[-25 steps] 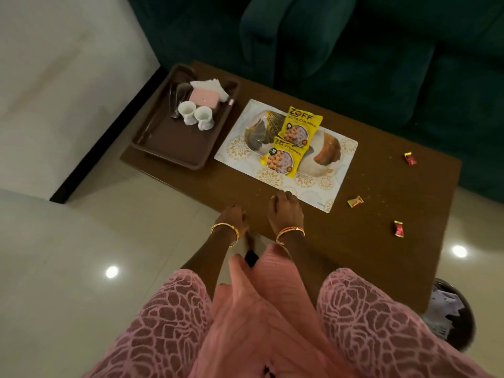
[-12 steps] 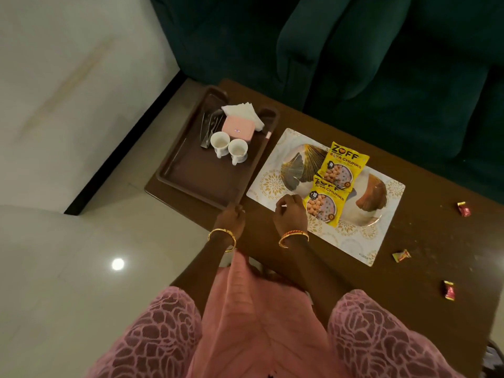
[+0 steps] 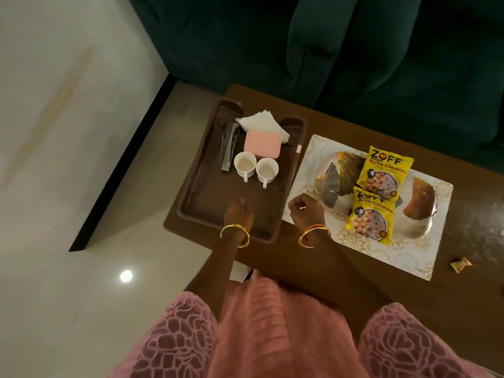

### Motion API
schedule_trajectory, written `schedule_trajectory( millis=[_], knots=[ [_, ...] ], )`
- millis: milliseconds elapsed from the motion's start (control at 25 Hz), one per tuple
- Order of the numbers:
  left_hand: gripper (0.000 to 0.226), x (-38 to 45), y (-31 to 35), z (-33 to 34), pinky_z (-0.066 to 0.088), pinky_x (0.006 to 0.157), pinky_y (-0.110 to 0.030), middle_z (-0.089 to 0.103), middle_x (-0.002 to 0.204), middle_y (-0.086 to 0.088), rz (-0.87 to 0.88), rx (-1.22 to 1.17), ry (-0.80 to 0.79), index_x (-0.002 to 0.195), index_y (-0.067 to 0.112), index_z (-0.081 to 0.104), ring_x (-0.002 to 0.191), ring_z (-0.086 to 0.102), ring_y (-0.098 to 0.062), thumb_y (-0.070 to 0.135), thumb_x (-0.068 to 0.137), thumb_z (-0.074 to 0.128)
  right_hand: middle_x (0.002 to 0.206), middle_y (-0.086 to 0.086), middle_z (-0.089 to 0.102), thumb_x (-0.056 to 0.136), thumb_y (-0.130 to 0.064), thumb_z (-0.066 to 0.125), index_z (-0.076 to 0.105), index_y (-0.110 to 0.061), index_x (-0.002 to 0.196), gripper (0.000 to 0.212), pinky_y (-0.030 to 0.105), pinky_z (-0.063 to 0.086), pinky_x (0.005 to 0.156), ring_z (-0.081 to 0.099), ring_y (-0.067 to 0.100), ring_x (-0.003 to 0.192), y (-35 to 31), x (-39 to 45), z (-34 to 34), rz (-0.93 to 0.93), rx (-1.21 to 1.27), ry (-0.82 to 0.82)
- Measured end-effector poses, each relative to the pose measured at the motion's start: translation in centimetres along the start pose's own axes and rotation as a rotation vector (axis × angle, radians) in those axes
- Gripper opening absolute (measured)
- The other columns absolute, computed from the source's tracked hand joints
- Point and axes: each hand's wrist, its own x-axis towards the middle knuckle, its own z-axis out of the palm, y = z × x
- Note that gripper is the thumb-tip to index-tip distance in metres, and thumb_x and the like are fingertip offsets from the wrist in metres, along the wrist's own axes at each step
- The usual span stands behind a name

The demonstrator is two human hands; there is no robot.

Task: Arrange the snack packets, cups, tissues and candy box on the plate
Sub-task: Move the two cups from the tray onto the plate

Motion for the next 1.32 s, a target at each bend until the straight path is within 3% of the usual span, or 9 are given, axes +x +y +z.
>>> schedule_trajectory(
  millis=[120,280,440,600,720,880,1040,1200,1320],
  knots=[
    [0.039,3.5,0.7,-1.0,0.042,0.101,-0.038,0.051,0.137,-0.016,0.014,0.227,-0.008,0.131,0.004,0.044,0.123,0.051,-0.034,0.013,0.093,0.046,0.085,0.017,0.07,0.082,-0.003,0.053,0.066,-0.002,0.08,0.014,0.034,0.051,0.077,0.062,0.028,0.082,-0.8,2.7,3.1,0.031,0.017,0.116],
    [0.031,7.4,1.2,-0.8,0.044,0.092,-0.039,0.056,0.125,-0.021,0.09,0.223,0.039,0.122,0.001,0.049,0.113,0.056,-0.038,0.016,0.095,0.043,0.083,0.008,0.066,0.085,-0.016,0.057,0.064,-0.005,0.091,0.014,0.024,0.039,0.073,0.057,0.02,0.079,-2.6,5.3,6.0,0.075,0.06,0.18],
    [0.026,9.3,2.1,-0.4,0.049,0.063,-0.032,0.062,0.103,-0.015,-0.152,-0.287,-0.084,0.118,0.012,0.05,0.069,0.063,-0.024,0.02,0.092,0.05,0.083,0.005,0.062,0.077,-0.03,0.066,0.056,-0.01,0.096,0.028,0.036,0.053,0.079,0.061,0.026,0.08,-3.3,6.5,9.0,0.271,0.158,0.077],
    [0.022,9.2,2.4,-0.7,0.045,0.063,-0.028,0.061,0.1,-0.009,-0.186,-0.399,-0.142,0.115,0.014,0.051,0.065,0.059,-0.019,0.017,0.093,0.051,0.099,0.012,0.066,0.076,-0.031,0.068,0.052,-0.023,0.093,0.025,0.052,0.056,0.082,0.064,0.033,0.091,-2.7,7.0,10.7,0.485,0.388,0.008],
    [0.026,9.7,2.4,-0.7,0.048,0.069,-0.032,0.062,0.101,-0.009,-0.173,-0.389,-0.167,0.117,0.013,0.053,0.068,0.061,-0.02,0.023,0.094,0.052,0.091,0.009,0.065,0.083,-0.027,0.065,0.057,-0.02,0.093,0.014,0.052,0.054,0.085,0.064,0.03,0.087,-2.8,7.2,10.4,0.522,0.433,0.026],
    [0.036,10.5,2.5,-0.4,0.047,0.079,-0.04,0.063,0.106,-0.011,-0.195,-0.351,-0.221,0.121,0.01,0.053,0.091,0.062,-0.028,0.033,0.095,0.049,0.087,0.009,0.06,0.09,-0.025,0.058,0.058,-0.015,0.094,0.011,0.045,0.056,0.079,0.059,0.025,0.079,-2.7,7.2,10.5,0.545,0.493,-0.037],
    [0.036,10.5,1.9,-0.5,0.046,0.07,-0.032,0.06,0.103,-0.009,-0.193,-0.284,-0.21,0.118,0.006,0.055,0.068,0.06,-0.019,0.033,0.096,0.045,0.09,0.01,0.061,0.091,-0.027,0.056,0.057,-0.015,0.093,0.013,0.037,0.055,0.068,0.06,0.024,0.078,-2.3,6.9,10.4,0.52,0.443,-0.049],
    [0.035,10.1,0.7,-0.5,0.044,0.072,-0.033,0.058,0.109,-0.008,-0.211,-0.271,-0.212,0.12,0.003,0.053,0.065,0.056,-0.015,0.028,0.097,0.044,0.094,0.018,0.066,0.091,-0.029,0.055,0.06,-0.011,0.099,0.02,0.043,0.058,0.078,0.065,0.029,0.084,-1.1,5.6,10.3,0.518,0.366,-0.04],
    [0.029,9.9,0.1,-0.4,0.042,0.064,-0.028,0.056,0.107,-0.006,-0.211,-0.267,-0.219,0.116,0.004,0.055,0.064,0.055,-0.014,0.023,0.098,0.043,0.098,0.018,0.068,0.092,-0.025,0.054,0.058,-0.015,0.096,0.012,0.051,0.056,0.082,0.066,0.034,0.091,-1.0,5.1,10.7,0.485,0.334,0.012]
  ],
)
